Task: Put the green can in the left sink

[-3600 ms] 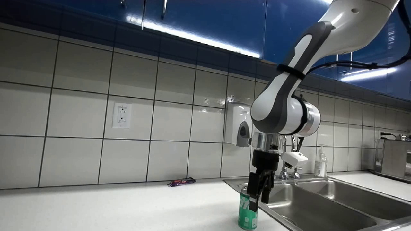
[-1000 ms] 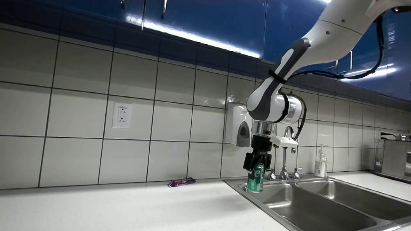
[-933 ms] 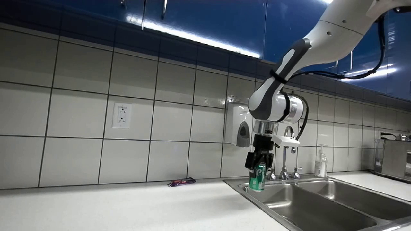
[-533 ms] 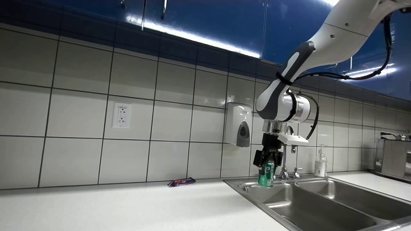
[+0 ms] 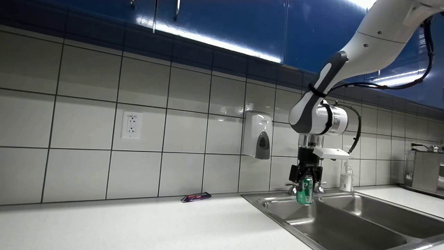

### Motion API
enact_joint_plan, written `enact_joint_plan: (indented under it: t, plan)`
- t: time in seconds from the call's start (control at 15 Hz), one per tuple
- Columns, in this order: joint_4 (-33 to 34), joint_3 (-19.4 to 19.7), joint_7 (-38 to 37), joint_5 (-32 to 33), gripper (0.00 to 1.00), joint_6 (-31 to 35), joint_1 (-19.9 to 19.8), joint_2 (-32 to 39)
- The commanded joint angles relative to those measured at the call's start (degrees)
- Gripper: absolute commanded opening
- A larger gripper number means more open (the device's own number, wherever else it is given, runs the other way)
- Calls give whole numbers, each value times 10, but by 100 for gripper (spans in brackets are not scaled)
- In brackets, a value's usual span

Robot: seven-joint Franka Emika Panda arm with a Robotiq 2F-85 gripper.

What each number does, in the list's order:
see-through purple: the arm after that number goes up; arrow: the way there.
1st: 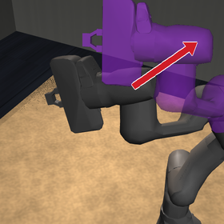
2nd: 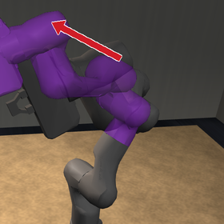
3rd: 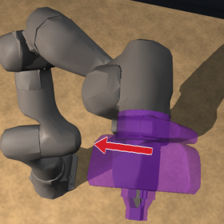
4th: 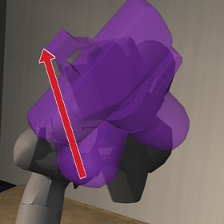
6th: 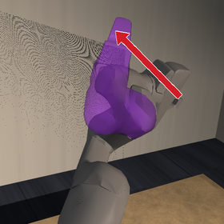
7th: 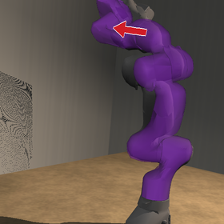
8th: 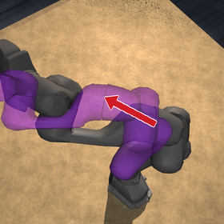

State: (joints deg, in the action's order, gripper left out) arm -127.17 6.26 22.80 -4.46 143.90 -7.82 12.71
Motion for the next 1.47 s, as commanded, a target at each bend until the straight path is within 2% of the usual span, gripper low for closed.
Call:
enact_joint_plan:
  t: [0.0,0.6,1.4]
  plan:
    - [20,10,-17,19,45,-23,-21,10]
    - [34,11,9,-5,45,-14,-66,62]
    - [100,-9,17,-13,45,1,-110,179]
